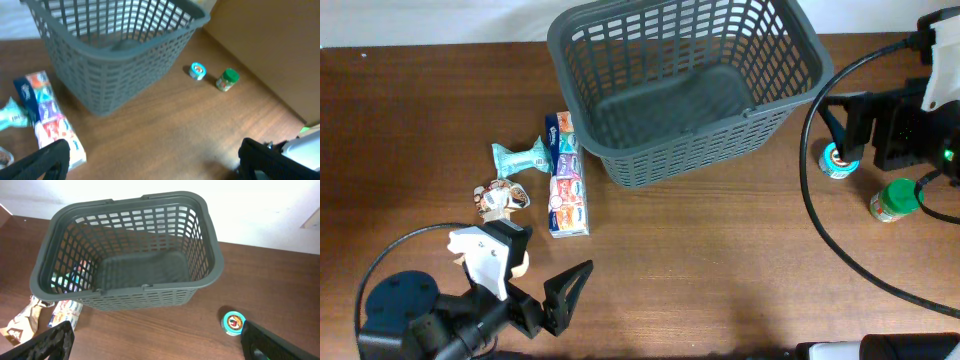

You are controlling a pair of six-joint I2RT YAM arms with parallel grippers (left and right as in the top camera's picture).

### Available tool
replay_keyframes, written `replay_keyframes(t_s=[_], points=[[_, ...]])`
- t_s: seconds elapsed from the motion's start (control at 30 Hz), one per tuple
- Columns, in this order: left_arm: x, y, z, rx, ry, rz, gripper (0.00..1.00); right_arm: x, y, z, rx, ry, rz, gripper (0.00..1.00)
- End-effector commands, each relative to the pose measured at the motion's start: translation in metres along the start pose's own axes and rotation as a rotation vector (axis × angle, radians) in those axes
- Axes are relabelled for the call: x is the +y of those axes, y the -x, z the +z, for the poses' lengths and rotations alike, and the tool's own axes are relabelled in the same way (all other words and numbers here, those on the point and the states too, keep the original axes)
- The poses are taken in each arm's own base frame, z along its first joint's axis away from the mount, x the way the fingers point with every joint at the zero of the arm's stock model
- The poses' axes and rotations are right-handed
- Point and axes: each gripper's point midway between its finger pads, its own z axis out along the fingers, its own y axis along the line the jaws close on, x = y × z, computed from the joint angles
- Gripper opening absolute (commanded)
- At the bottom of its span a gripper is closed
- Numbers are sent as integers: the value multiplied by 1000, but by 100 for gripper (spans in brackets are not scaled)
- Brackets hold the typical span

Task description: Pack container

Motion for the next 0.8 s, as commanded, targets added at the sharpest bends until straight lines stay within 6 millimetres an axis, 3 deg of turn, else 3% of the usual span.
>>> replay_keyframes(t_s=[0.0,0.17,0.37,0.5,0.63,0.77], points=[[-7,7,1,-8,-35,-4,100,5,3,-1,-13,18,-23,99],[-18,0,17,83,-136,-104,99,2,5,13,9,22,-65,99],[-29,-8,46,215,-133,-102,100,-6,2,47,84,34,-46,99],[-54,-1,78,287,-21,-9,100,-13,-2,77,151,41,-30,99],[-67,1,99,329,167,102,100,-17,0,92,164,39,-31,99],[-77,-6,117,384,237,201,100,-18,8,100,136,47,-50,99]])
